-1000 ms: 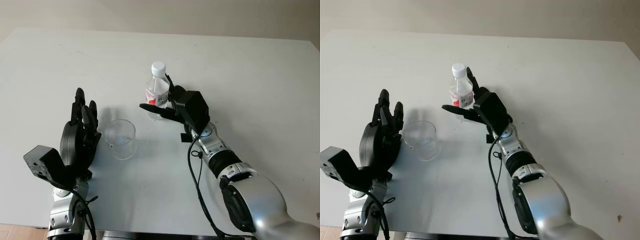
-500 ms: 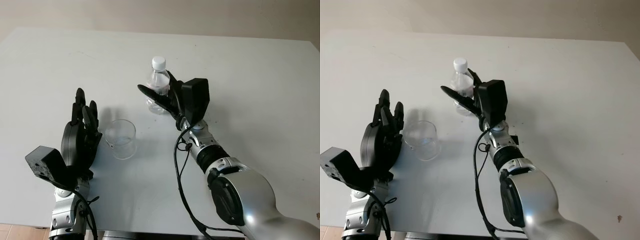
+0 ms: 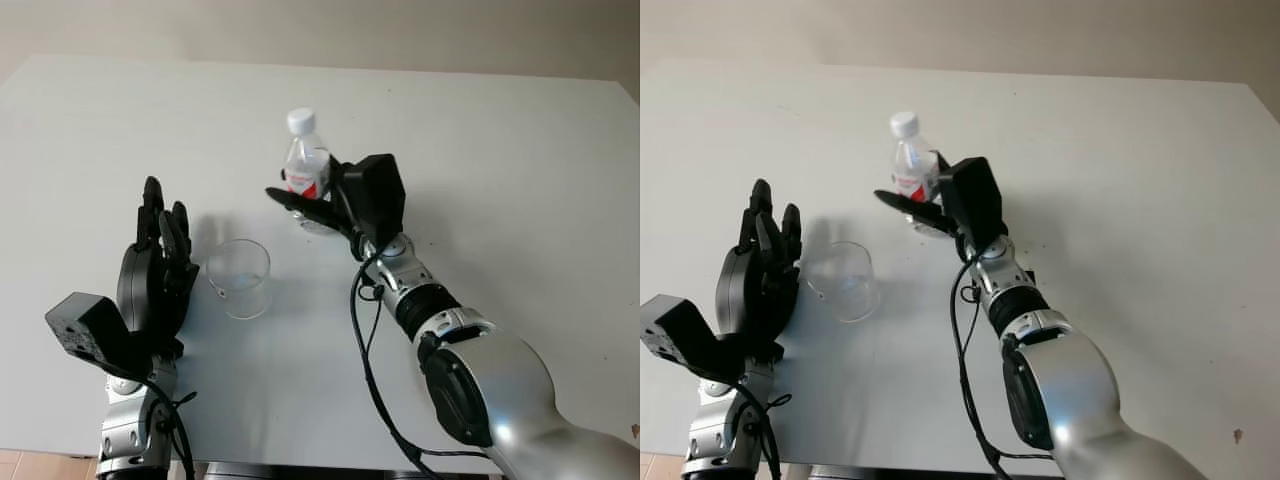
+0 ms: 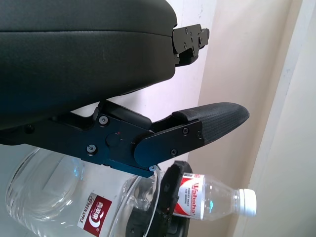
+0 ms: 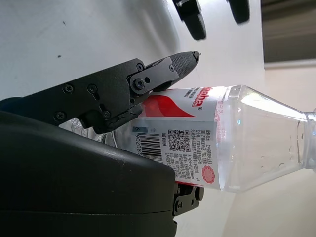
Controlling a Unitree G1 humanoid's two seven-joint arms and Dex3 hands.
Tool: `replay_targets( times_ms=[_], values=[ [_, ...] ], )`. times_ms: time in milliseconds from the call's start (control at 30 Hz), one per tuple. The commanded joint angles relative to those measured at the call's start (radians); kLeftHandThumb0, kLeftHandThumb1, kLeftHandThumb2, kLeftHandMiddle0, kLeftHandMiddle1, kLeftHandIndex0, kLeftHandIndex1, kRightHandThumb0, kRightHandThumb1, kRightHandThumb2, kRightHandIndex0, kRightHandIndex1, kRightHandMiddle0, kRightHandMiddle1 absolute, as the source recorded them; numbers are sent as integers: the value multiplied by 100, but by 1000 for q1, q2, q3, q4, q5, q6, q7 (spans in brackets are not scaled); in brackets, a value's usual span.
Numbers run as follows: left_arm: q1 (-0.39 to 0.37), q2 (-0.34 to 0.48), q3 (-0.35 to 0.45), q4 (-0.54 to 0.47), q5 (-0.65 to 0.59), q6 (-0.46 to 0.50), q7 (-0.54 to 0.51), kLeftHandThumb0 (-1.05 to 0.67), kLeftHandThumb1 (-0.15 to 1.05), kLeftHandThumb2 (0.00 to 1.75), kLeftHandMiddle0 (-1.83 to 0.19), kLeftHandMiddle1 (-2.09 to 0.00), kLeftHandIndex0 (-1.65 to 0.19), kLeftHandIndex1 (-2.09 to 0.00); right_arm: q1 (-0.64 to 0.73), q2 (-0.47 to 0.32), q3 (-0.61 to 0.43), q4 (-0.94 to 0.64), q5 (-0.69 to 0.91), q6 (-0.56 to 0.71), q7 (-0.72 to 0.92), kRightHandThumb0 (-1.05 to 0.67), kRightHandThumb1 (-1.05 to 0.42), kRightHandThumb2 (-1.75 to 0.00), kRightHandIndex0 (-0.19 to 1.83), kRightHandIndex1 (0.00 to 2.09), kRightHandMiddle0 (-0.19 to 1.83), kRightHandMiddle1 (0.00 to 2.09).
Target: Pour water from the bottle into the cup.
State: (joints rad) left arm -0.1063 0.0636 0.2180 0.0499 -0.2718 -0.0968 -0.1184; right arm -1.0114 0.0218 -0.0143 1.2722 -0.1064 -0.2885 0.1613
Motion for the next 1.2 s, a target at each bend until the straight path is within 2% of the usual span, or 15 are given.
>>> replay_targets(
  times_ms=[0, 100, 267, 533, 633, 967, 1000, 1100, 1167],
  values=[
    [3, -9, 0, -12, -4, -3, 4, -77, 105, 71, 6, -6, 13, -6, -4, -13, 12, 0, -14, -12, -2, -30, -105, -9, 90, 209, 89, 209],
    [5, -10, -2, -13, -2, -2, 5, -77, 105, 71, 6, -5, 13, -6, -3, -22, 43, -4, -58, -32, -54, -33, -102, -5, 81, 209, 88, 209],
    [4, -10, -5, -6, 1, -13, -5, -78, 105, 71, 8, -5, 14, -5, -3, -35, 99, -19, -131, -76, -156, -29, -104, -7, 81, 209, 88, 209],
    [2, -11, -5, 1, 2, -21, -8, -77, 105, 71, 7, -5, 14, -5, -19, -135, 278, -47, -366, -255, -398, -12, -105, -14, 91, 209, 70, 209],
    [2, -10, -6, 5, 5, -24, -11, -77, 105, 71, 7, -6, 14, -6, -35, -172, 315, -46, -418, -296, -449, -10, -105, -19, 102, 209, 64, 209],
    [5, -16, -10, 1, 12, -26, -4, -77, 105, 73, 7, -5, 14, -5, -97, -270, 446, -72, -584, -349, -585, -11, -103, -23, 111, 209, 67, 209],
    [5, -16, -10, 1, 13, -26, -3, -77, 105, 73, 7, -5, 14, -6, -102, -276, 458, -73, -597, -350, -595, -11, -101, -26, 111, 209, 69, 209],
    [5, -19, -11, 2, 13, -30, -2, -77, 105, 73, 7, -5, 13, -6, -113, -291, 490, -69, -637, -355, -643, -11, -82, -59, 110, 209, 78, 209],
    [6, -19, -11, 1, 11, -30, -2, -77, 105, 73, 7, -5, 13, -6, -118, -297, 505, -66, -654, -352, -660, -12, -76, -70, 111, 209, 80, 209]
  ],
)
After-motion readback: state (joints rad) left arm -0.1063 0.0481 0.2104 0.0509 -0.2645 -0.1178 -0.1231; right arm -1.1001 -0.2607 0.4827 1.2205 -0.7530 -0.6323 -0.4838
